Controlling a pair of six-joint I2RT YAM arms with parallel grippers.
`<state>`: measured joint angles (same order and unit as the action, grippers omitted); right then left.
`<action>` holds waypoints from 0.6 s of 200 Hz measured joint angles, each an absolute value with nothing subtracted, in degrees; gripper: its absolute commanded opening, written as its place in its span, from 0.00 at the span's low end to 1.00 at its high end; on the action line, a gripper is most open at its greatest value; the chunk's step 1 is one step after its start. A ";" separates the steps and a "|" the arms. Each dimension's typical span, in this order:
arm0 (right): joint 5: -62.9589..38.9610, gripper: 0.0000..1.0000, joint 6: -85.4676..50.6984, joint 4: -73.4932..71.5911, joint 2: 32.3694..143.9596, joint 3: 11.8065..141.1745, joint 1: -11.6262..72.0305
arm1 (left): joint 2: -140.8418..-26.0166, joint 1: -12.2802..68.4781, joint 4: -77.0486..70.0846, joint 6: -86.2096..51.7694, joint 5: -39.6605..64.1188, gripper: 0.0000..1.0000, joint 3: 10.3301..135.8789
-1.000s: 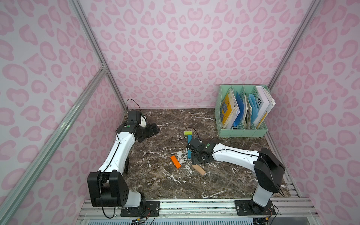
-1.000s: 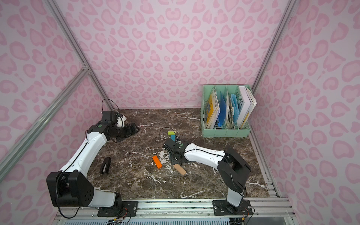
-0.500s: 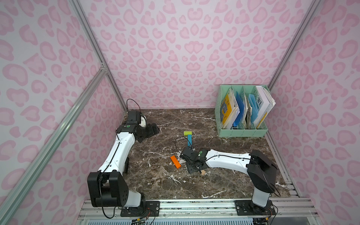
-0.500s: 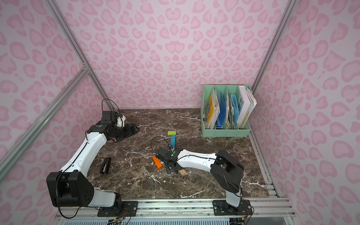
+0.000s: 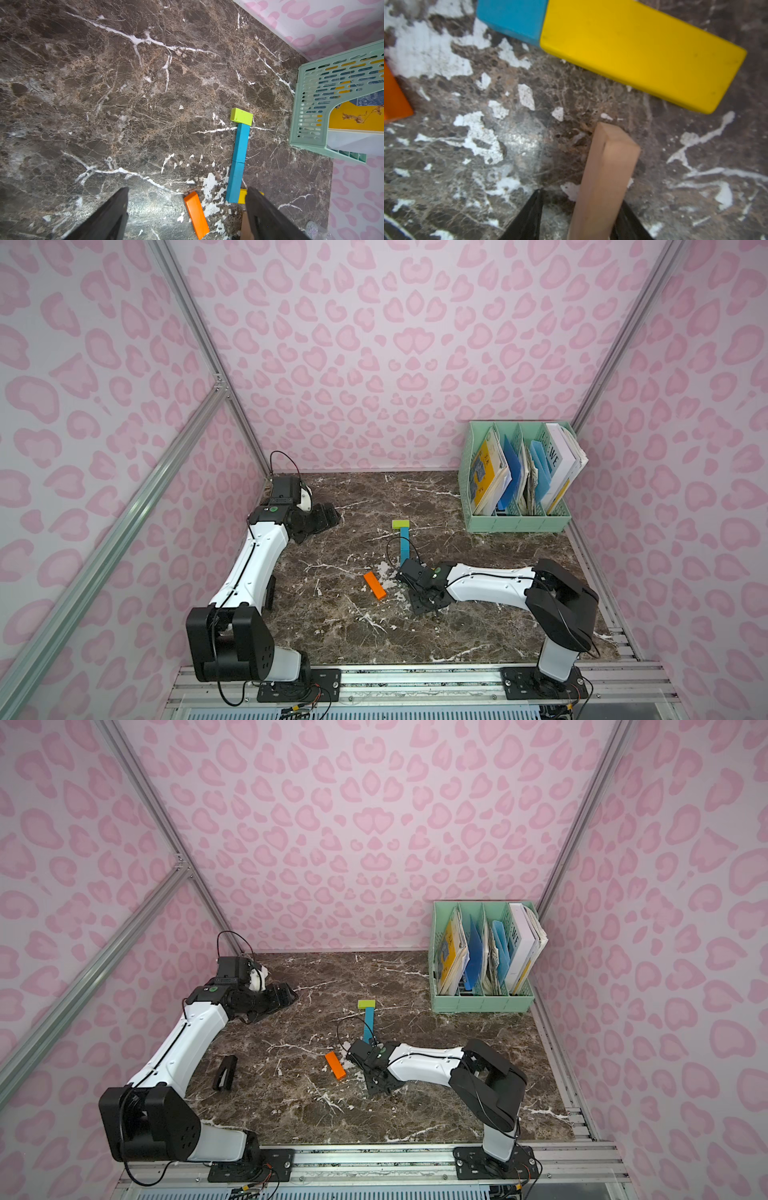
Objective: Assemble a giraffe with building blocks
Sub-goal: Assemble the building block at the center of the board.
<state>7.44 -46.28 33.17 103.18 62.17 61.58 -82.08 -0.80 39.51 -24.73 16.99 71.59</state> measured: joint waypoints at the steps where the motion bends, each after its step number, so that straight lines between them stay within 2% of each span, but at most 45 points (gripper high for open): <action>1: 7.44 0.52 -46.28 33.15 103.13 62.13 61.56 | -82.08 -0.80 39.51 -24.73 16.99 0.90 71.59; 22: 7.25 0.55 -46.28 32.91 102.56 61.69 61.49 | -82.08 -0.80 39.51 -24.71 16.97 0.90 71.59; 120: 10.76 0.56 -47.79 38.59 96.77 62.04 58.81 | -82.11 -0.80 39.51 -24.71 16.99 0.90 71.59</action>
